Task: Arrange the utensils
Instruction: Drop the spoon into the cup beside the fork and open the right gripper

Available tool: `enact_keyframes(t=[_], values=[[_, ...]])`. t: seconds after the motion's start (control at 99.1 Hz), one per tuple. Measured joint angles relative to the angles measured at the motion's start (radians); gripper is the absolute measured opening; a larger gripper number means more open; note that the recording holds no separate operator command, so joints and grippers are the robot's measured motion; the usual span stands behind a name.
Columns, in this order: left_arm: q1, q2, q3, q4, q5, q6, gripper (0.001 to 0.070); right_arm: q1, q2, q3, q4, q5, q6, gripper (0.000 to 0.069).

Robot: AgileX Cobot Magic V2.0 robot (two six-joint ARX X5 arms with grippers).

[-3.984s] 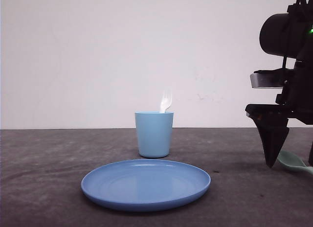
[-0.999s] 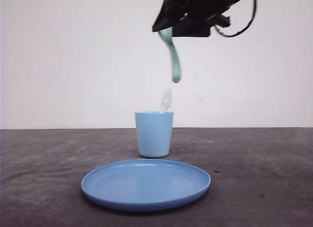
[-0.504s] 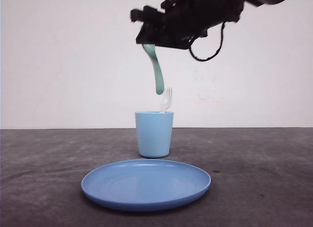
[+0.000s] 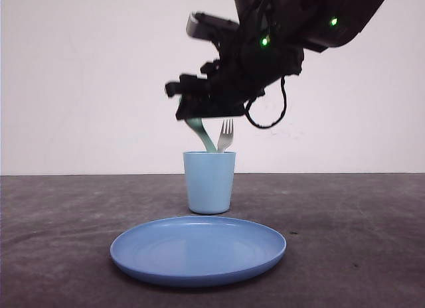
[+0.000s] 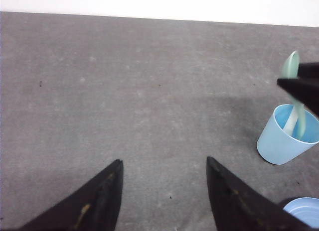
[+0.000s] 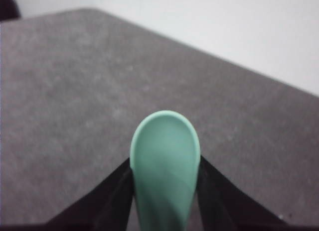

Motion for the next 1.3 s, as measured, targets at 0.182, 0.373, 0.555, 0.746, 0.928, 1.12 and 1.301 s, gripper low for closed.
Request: enact_keyframes(t=[0.182,0.373,0.555,0.746,0.928,1.12,1.301], values=[[0.000,0.000,0.000,-0.001,0.000,0.000,0.0317,0.002,0.011,0.000,-0.022,0.000,-0.020,0.0197],[0.000,0.000,0.000,-0.001,0.000,0.000,0.0317,0.004,0.014,0.000,-0.051,0.000,-0.027,0.0197],[0.000,0.000,0.000,-0.001,0.000,0.000,0.0317,0.006,0.014,0.000,-0.051,0.000,-0.027,0.0293],[0.000,0.000,0.000,-0.001,0.000,0.000,0.0317,0.010,0.014,0.001,-0.042,0.000,-0.027,0.0466],[0.000,0.000,0.000,-0.001,0.000,0.000,0.0317,0.011,-0.040,0.003,-0.090,0.000,-0.026,0.0489],[0.000,0.000,0.000,-0.001,0.000,0.000,0.0317,0.011,-0.259,0.010,-0.251,0.001,-0.023,0.0490],[0.000,0.000,0.000,-0.001,0.000,0.000,0.0317,-0.010,-0.421,0.013,-0.509,0.001,-0.002,0.0490]])
